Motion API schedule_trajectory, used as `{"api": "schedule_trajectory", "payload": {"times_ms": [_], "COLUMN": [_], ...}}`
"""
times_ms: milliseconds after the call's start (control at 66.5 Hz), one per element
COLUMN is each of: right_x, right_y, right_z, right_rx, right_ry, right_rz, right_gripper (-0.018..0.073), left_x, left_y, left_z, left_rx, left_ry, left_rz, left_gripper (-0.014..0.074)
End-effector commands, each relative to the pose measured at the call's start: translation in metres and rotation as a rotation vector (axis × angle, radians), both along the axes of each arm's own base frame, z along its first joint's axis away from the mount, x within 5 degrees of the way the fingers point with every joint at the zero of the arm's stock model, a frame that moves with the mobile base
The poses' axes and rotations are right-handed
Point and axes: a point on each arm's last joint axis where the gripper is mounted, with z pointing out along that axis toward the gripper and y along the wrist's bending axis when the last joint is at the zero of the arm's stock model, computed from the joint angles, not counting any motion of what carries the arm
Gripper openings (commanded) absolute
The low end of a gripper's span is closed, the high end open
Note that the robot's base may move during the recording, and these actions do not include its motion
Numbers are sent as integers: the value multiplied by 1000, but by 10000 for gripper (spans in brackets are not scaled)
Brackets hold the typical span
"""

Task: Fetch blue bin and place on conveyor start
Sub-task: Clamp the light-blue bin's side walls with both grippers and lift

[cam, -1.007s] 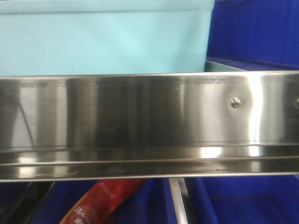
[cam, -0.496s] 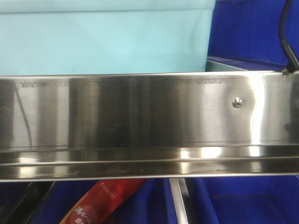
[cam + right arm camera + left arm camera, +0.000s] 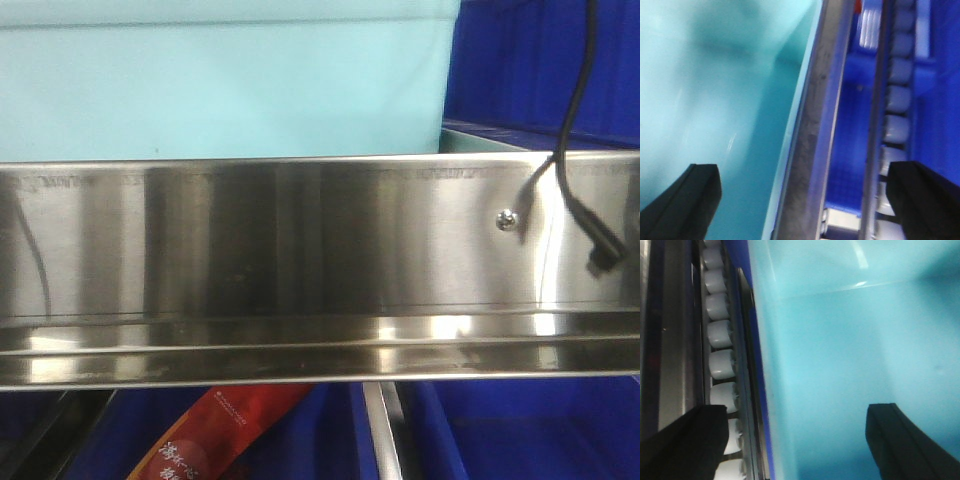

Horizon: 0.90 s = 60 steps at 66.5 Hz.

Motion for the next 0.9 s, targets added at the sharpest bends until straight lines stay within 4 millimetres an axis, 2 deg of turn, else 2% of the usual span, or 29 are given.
{"api": "schedule_trajectory", "payload": {"times_ms": [0, 225, 286, 346, 376, 406, 496, 631, 887], "right_x": [9, 24, 25, 26, 26, 26, 26, 27, 25], "right_y": [4, 10, 11, 11, 11, 11, 11, 11, 10], "right_z": [-6, -31, -35, -38, -38, -38, -38, -38, -35], "right_rx": [29, 13, 8, 5, 5, 4, 4, 0, -1], "right_ry": [-13, 37, 49, 56, 57, 58, 58, 56, 52], "right_rz": [-2, -2, -2, -2, -2, -2, -2, -3, -3], "right_gripper": [570, 556, 494, 393, 344, 256, 45, -163, -151], "left_x": [9, 21, 22, 22, 22, 22, 22, 22, 22], "left_y": [-1, -4, -4, -4, -4, -4, -4, -4, -4], "left_z": [-5, -22, -23, -23, -23, -23, -23, -23, -24], "left_rx": [-3, 1, 0, 0, 0, 0, 0, 0, 5], "left_ry": [-1, 38, 40, 42, 42, 42, 42, 42, 47], "left_rz": [-1, -2, -2, -2, -2, -2, -2, -2, -1], "left_gripper": [466, 463, 451, 416, 384, 343, 179, -112, -111]}}
